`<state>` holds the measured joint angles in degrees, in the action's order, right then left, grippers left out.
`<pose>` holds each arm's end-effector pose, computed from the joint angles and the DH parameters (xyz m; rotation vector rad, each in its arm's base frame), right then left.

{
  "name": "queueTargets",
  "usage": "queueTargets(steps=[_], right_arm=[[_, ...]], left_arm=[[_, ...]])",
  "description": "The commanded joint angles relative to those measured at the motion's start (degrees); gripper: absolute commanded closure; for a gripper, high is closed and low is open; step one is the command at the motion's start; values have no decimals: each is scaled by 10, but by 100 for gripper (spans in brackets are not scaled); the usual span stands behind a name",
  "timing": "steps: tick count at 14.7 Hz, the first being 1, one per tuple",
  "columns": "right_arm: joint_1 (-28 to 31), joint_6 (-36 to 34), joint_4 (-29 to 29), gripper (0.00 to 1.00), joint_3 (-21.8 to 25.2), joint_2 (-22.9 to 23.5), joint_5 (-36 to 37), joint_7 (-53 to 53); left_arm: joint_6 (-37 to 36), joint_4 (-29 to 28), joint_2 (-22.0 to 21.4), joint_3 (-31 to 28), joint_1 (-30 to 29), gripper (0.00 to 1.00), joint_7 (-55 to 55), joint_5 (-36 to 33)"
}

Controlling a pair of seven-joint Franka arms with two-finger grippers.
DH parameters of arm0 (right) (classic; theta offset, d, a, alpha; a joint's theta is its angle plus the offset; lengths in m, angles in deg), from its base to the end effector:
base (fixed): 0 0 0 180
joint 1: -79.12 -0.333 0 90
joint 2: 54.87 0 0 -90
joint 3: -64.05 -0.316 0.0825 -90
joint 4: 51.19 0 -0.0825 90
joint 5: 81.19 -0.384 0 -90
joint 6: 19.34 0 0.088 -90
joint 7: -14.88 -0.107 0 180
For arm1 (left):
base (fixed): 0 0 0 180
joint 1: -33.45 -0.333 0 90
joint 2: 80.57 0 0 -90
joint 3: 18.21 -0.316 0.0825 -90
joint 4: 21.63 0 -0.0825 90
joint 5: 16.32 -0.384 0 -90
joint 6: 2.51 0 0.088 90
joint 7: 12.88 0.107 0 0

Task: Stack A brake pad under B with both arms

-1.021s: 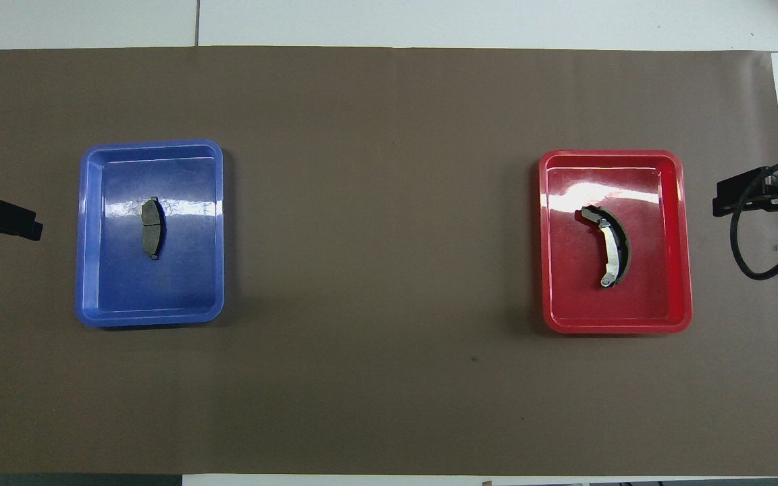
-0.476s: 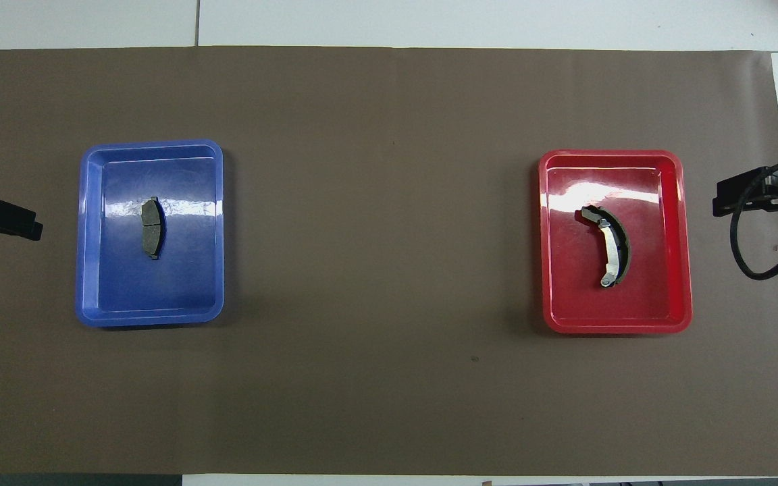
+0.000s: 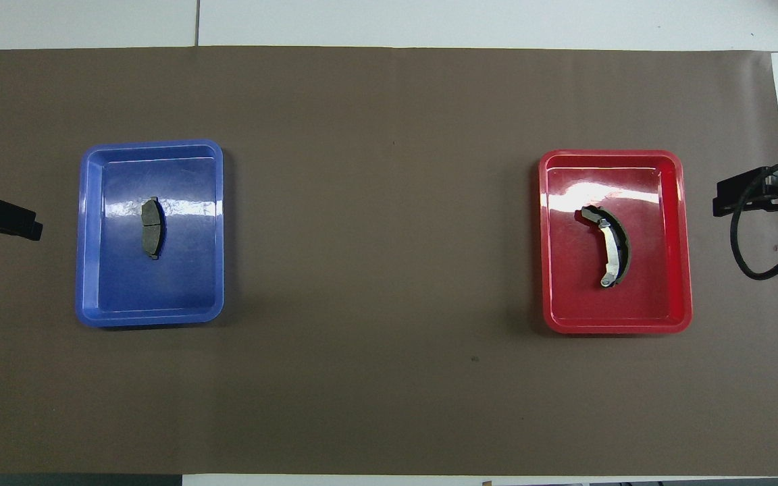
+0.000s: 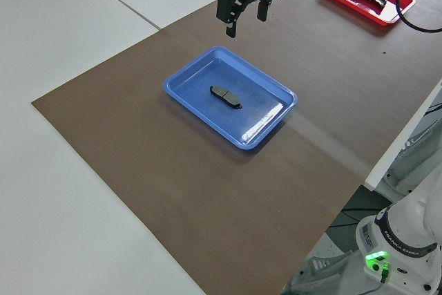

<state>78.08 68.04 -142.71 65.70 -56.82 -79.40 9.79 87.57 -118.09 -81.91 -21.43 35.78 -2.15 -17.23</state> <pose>0.5388 -0.0095 0.6268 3.1054 -0.1558 -0.0576 0.5431 0.0105 0.5844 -3.1213 0.2699 0.1395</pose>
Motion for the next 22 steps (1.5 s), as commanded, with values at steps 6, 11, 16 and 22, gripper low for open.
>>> queueTargets(steps=[6, 11, 16, 22], right_arm=[[7, -1, -8, 0, -2, -8, -9, -7], [7, 0, -8, 0, -2, -8, -9, -7], [7, -1, -8, 0, -2, -8, -9, -8], [7, -1, -8, 0, -2, -8, -9, -8]], left_arm=[[3, -16, -16, 2, -4, 0, -3, -8], [-7, -16, -16, 2, -3, 0, -6, -8], [84, -69, -30, 3, -3, 1, -3, -8], [305, -177, 32, 4, 5, 1, -3, -8]])
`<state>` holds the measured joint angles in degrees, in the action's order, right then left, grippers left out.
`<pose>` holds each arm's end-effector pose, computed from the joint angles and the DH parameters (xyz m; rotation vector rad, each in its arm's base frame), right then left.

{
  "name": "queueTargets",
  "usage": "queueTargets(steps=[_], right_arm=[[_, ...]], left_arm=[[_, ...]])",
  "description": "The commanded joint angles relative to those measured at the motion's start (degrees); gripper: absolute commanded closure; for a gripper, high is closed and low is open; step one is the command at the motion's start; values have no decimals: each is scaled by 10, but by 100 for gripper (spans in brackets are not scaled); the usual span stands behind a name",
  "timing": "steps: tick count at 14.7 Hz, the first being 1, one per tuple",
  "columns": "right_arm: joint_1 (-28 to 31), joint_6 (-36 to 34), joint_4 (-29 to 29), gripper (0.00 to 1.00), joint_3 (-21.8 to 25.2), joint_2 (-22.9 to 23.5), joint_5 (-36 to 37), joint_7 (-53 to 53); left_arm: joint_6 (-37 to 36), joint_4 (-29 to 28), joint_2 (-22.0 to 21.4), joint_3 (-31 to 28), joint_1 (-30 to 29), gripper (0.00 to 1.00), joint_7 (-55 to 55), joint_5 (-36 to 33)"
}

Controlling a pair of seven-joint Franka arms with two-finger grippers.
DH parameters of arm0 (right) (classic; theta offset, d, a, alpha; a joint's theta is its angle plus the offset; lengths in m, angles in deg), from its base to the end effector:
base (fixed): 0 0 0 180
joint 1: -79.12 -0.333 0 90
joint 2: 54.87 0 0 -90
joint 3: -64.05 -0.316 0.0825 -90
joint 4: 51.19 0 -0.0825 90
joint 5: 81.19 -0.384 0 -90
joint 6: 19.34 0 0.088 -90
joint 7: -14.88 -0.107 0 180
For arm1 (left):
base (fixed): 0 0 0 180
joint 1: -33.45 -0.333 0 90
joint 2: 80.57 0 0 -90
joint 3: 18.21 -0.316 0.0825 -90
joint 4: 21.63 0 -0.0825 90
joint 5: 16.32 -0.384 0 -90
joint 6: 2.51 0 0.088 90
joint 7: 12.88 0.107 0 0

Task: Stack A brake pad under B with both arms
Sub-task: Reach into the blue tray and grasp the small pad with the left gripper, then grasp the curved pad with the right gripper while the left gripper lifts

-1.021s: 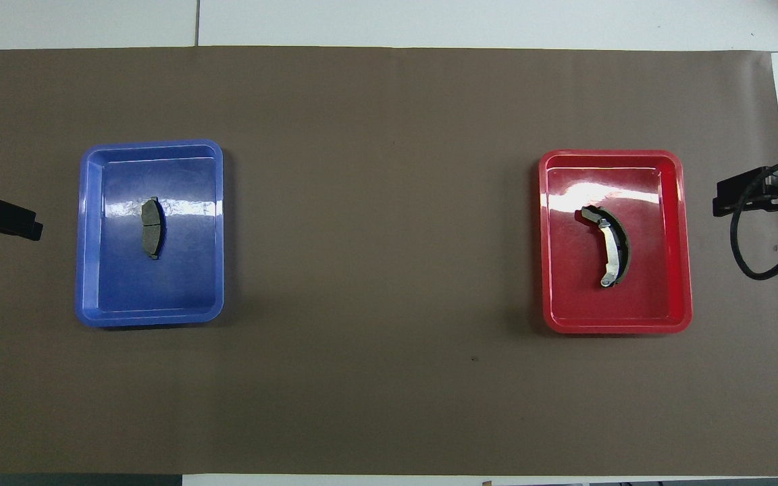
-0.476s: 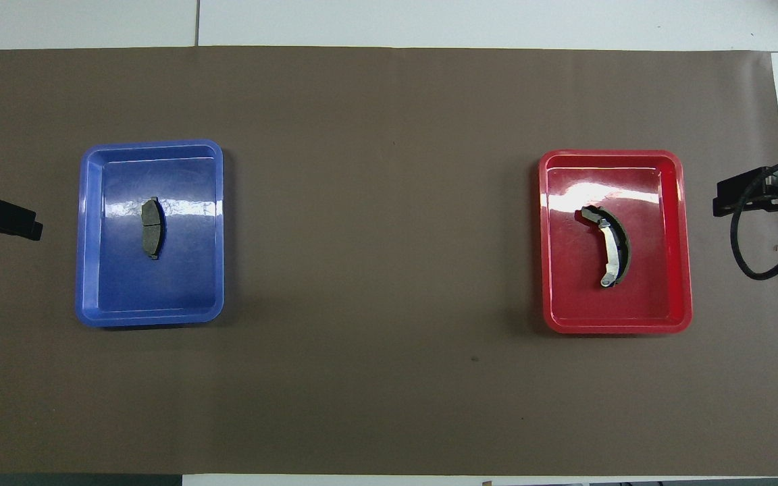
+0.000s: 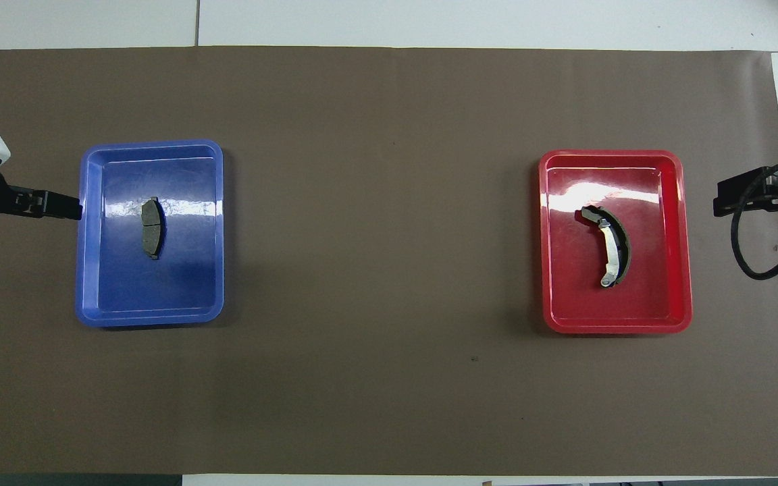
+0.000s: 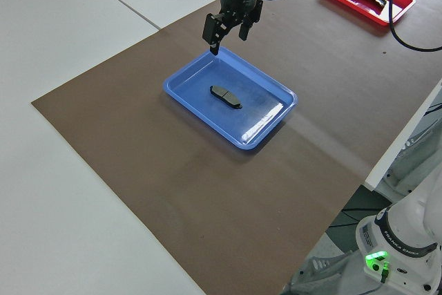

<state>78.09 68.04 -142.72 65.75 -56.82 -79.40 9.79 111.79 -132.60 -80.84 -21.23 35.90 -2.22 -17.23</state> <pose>0.5388 -0.0101 0.6267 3.1054 -0.1575 -0.0579 0.5639 0.0066 0.4896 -3.1067 0.2838 -0.0954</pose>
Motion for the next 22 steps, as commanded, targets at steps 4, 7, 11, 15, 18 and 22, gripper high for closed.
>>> queueTargets(steps=[4, 7, 11, 15, 18, 22], right_arm=[[7, 31, -35, 0, -3, -15, -10, -5], [0, 123, -119, 0, -5, -38, -11, -4], [-1, 255, -234, 0, -5, -18, -35, 38], [-2, 451, -370, 0, -6, -2, -36, 65], [-1, 502, -398, 0, -6, 33, -36, 99], [6, 572, -422, 0, -5, 70, -36, 128]], left_arm=[[185, -83, 85, 5, 8, 2, -7, -7], [259, -131, 95, 5, 26, 2, -41, -7], [267, -153, 108, 5, 38, 3, -49, -7], [269, -163, 106, 5, 35, 45, -56, -7], [266, -174, 103, 4, 34, 77, -61, -7], [219, -139, 81, 5, 37, 99, -61, -7]])
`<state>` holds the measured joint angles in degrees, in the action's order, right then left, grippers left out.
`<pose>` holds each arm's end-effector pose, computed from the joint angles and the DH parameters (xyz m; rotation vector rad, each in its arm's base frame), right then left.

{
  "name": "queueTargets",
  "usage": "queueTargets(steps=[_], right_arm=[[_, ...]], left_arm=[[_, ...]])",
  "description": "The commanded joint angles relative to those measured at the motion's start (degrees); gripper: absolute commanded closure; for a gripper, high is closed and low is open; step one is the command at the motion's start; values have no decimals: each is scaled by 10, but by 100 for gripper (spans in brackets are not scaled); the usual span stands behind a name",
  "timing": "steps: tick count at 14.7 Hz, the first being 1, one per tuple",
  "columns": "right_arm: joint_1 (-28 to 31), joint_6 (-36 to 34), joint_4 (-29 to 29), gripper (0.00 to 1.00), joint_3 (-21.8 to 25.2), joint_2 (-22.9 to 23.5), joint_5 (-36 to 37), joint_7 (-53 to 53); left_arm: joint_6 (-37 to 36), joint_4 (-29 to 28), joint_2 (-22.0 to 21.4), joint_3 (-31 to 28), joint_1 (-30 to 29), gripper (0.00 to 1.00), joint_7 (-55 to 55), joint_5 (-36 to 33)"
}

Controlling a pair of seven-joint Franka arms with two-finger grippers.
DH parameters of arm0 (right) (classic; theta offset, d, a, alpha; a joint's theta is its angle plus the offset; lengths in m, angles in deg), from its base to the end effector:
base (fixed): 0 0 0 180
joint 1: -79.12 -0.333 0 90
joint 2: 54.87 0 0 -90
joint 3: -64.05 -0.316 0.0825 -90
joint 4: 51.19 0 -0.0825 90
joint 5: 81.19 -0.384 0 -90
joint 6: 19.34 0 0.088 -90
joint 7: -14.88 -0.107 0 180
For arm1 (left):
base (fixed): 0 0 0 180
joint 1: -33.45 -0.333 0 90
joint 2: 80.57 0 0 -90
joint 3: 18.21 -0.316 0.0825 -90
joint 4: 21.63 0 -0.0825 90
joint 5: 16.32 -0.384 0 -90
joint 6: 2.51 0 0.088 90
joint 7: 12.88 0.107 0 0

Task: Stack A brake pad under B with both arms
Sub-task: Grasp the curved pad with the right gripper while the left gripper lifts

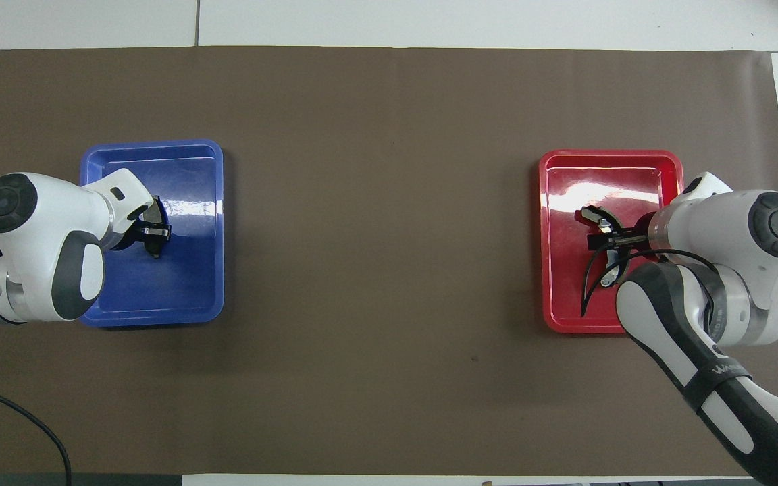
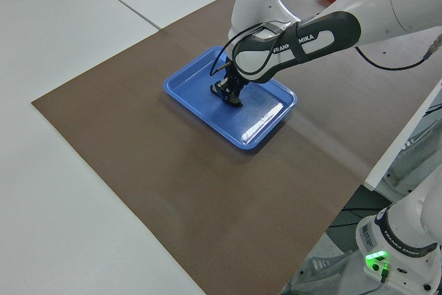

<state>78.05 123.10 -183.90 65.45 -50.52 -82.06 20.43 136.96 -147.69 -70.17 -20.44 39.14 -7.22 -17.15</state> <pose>0.5259 -0.0031 0.3187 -3.1325 -0.1248 -0.1478 0.5550 -0.0337 0.3052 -3.1114 0.2663 -0.0817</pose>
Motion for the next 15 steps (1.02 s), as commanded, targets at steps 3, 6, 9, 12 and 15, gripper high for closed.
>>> queueTargets(steps=[3, 6, 9, 12, 15], right_arm=[[7, 21, -7, 1, -2, 24, -9, 26], [7, 11, -8, 2, -1, 22, -9, 39], [7, 10, -8, 18, 0, 22, -8, 43], [7, 10, -4, 66, -1, 23, -8, 43], [20, 9, -3, 100, -1, 23, -9, 18]], left_arm=[[-134, 86, -34, -1, 40, 99, -31, -8], [-110, 98, -26, -2, 124, 99, -137, -8], [-83, 103, -7, -2, 215, 99, -245, -8], [-69, 144, 45, -3, 286, 99, -327, -8], [-68, 200, 104, -3, 333, 99, -381, -8]])
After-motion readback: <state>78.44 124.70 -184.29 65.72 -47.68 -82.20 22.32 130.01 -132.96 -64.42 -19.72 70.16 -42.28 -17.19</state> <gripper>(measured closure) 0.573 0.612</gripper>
